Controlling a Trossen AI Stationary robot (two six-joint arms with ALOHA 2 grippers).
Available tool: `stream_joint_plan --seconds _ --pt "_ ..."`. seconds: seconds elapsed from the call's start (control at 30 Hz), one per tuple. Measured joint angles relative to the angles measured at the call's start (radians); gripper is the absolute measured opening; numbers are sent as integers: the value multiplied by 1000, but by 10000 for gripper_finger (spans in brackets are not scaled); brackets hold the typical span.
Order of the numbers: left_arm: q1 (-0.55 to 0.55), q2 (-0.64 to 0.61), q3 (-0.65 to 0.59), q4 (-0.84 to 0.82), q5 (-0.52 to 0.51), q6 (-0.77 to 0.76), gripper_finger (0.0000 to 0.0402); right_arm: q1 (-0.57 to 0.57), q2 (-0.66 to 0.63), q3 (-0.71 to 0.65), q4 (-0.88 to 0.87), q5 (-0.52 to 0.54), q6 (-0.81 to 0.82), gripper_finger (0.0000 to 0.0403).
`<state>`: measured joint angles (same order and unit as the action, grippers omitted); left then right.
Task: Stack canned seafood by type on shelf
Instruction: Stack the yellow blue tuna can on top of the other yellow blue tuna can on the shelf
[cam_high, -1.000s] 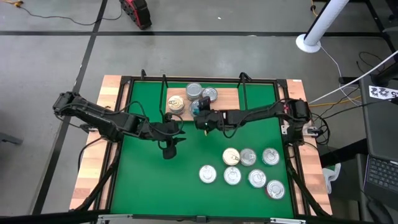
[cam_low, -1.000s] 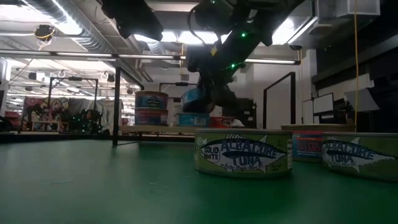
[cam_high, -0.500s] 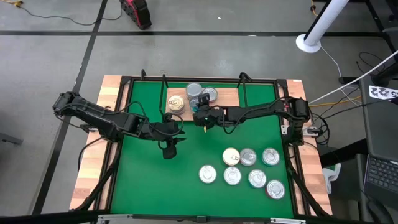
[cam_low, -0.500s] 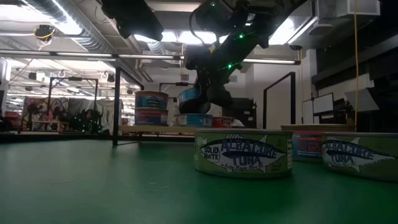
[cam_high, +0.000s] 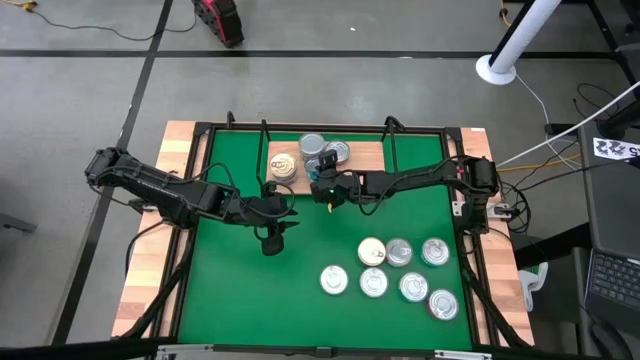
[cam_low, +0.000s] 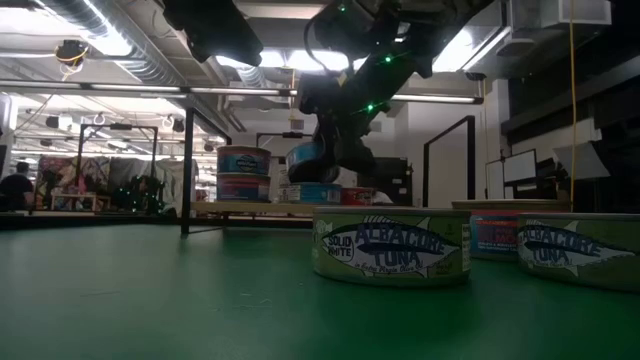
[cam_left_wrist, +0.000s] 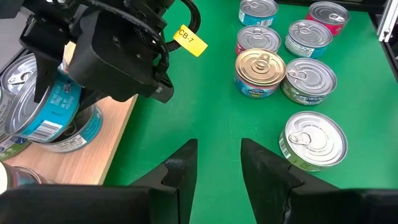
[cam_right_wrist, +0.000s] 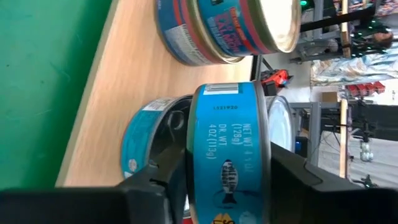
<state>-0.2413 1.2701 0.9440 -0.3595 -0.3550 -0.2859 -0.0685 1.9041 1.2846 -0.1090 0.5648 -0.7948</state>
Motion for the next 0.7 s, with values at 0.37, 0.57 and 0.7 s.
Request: stream_joint_plan --seconds 0.37,0.57,0.7 --pt "0 0 0 0 0 -2 118 1 0 0 0 57 -10 263" --pt "0 0 0 0 0 -2 118 1 0 0 -7 95 -101 268" --pt "0 0 0 0 0 -3 118 2 0 0 -20 25 -104 268"
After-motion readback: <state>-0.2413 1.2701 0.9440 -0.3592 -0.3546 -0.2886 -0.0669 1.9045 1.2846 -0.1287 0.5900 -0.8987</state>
